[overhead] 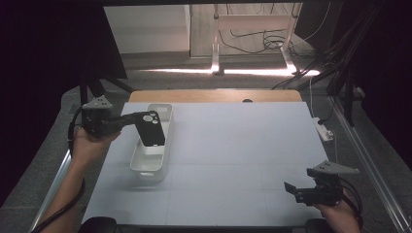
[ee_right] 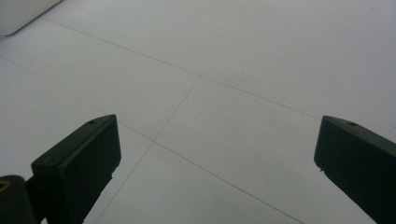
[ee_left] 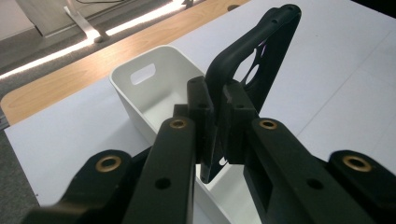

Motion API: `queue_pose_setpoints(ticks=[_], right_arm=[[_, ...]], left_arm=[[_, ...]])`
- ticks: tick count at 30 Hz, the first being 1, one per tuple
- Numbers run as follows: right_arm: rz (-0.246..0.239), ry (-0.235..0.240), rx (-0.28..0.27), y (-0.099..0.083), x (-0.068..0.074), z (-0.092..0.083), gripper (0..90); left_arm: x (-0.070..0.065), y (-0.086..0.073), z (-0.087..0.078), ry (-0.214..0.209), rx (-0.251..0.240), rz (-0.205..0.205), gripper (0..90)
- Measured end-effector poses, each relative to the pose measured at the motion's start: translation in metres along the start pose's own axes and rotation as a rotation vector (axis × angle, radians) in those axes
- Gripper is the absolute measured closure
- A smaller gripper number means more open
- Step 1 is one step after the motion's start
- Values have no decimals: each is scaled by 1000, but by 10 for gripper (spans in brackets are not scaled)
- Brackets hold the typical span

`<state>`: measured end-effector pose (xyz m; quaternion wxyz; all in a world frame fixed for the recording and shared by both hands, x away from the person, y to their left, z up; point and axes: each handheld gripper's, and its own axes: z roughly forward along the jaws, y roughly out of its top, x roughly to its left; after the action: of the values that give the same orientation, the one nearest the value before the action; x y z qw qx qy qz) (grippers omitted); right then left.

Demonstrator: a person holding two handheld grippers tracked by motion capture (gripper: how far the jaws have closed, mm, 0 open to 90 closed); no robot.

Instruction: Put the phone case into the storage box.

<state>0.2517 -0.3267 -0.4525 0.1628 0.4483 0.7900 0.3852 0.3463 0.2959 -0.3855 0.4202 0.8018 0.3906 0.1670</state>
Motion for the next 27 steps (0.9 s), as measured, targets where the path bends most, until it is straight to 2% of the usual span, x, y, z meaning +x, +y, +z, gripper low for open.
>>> queue_pose_setpoints(ticks=[11, 27], right_arm=[[0, 4, 3, 0, 0, 0, 9], [4, 4, -4, 0, -1, 0, 11]], left_arm=[[9, 3, 13, 19, 8, 5, 836], [23, 9, 28, 39, 0, -12, 836]])
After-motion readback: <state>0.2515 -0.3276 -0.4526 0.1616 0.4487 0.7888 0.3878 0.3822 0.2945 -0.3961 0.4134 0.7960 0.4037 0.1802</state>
